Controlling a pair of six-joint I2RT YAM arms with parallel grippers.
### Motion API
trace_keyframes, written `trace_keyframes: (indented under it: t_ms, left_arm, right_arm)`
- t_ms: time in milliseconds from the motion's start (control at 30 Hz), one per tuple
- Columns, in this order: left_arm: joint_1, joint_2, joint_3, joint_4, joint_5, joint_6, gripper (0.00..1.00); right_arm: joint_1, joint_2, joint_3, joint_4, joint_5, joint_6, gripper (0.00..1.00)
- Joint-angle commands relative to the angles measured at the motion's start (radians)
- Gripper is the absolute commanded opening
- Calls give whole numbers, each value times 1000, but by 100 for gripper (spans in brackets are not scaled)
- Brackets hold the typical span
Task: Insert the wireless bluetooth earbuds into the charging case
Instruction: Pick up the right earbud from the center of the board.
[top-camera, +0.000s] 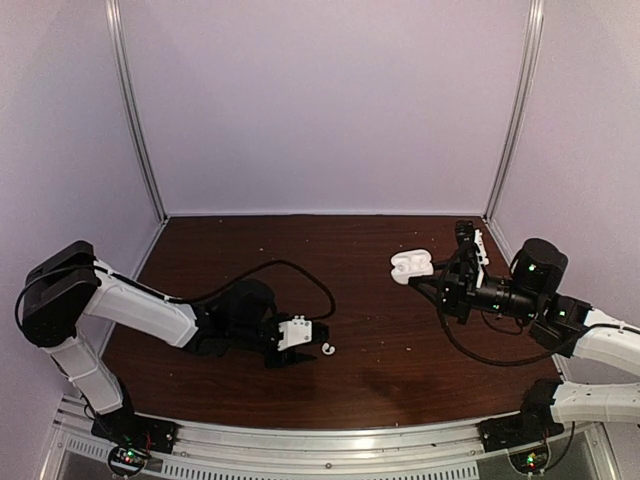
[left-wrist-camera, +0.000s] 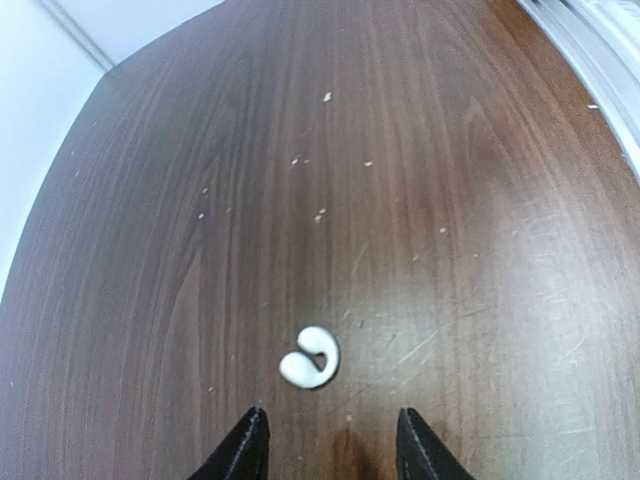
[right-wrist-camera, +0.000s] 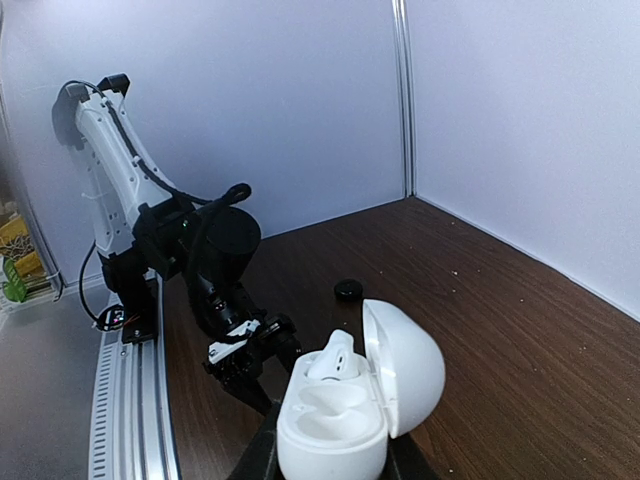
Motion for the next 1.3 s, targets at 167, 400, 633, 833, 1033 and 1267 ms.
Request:
trace_keyframes:
  t_ms: [167,400,633,833,1033,1267]
  left_arm:
    - [-45,95,96,-41,-27,169,36]
    - [-45,174,178,-113,-44,235,35]
    - [-45,238,230,-170,-73,279,31]
    - [-43,288,265,-195,-97,291,30]
    - [-42,300,277,-204,-112,297,24]
    - [-42,240,253,-178,-113,294,15]
  right_arm:
    - [-4,2,5,20,-1,10,0]
    - [-4,-7,4,10,12,9,0]
    - [-4,-14,-3,9,22,13,0]
    - [-3,-18,-3,7,27,14,0]
    - [-3,-27,-3,2,33,14,0]
    - [-3,-24,-3,4,32,14,0]
